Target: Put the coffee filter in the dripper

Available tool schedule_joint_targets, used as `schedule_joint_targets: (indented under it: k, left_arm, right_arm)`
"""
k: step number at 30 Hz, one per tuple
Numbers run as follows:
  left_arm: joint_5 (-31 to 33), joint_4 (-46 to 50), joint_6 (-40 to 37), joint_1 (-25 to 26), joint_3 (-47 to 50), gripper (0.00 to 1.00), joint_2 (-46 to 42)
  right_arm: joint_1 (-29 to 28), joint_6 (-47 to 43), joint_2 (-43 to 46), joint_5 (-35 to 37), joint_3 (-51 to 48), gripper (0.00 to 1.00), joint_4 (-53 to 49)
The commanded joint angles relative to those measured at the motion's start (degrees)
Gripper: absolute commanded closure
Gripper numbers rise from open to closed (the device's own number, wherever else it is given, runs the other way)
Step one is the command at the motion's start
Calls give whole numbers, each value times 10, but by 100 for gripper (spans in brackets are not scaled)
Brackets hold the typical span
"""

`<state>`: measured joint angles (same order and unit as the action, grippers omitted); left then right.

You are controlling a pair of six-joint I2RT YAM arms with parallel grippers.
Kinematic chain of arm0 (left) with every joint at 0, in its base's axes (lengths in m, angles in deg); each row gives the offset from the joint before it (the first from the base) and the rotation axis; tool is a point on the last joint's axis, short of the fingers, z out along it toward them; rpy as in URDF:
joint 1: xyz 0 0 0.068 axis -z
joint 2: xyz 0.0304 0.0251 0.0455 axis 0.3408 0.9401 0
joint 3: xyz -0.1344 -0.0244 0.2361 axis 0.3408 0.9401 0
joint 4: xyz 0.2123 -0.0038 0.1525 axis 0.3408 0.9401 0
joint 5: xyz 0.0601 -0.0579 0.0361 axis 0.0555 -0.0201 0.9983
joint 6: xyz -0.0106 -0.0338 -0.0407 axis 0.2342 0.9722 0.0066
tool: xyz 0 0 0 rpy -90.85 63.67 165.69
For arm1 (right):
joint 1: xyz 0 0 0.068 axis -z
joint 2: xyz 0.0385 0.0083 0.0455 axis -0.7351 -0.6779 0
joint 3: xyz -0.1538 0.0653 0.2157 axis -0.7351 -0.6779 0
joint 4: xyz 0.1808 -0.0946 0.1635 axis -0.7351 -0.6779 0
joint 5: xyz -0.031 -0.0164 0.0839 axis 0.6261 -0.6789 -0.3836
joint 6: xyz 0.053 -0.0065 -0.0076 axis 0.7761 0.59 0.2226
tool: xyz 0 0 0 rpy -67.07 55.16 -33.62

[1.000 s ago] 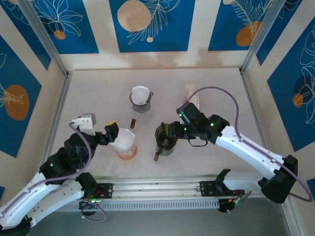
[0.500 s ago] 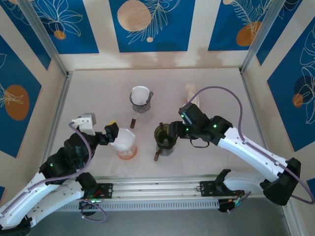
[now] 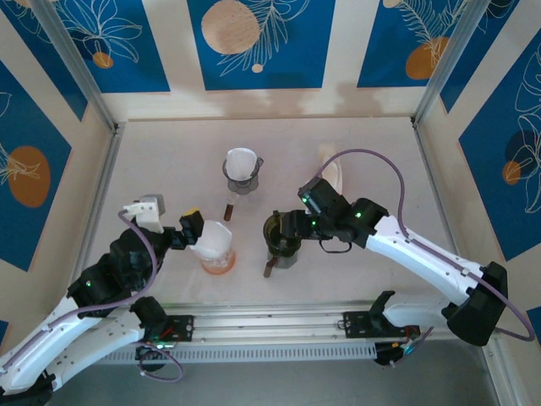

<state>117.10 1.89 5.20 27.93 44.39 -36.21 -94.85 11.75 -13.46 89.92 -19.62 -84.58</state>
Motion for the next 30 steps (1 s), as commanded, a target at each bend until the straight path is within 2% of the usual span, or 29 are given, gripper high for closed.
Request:
schedule_joint_targets:
  k: [1, 14, 19, 25, 30]
  left_arm:
    - [3, -6, -5, -4, -13, 0, -5]
    - [3, -3, -8, -5, -21, 0, -5]
    - [1, -3, -8, -5, -25, 0, -3]
    - [-6, 1, -9, -5, -27, 0, -1]
    - [-10, -1, -14, -5, -26, 0, 0]
  right_arm:
    - [-3, 1, -7, -13, 6, 43, 4]
    - [18, 4, 38, 91, 16, 40, -48]
    - [88, -58, 18, 129, 41, 46, -20]
    - [215, -105, -49, 97, 54, 58, 39]
    - [270, -128, -127, 74, 80, 61, 71]
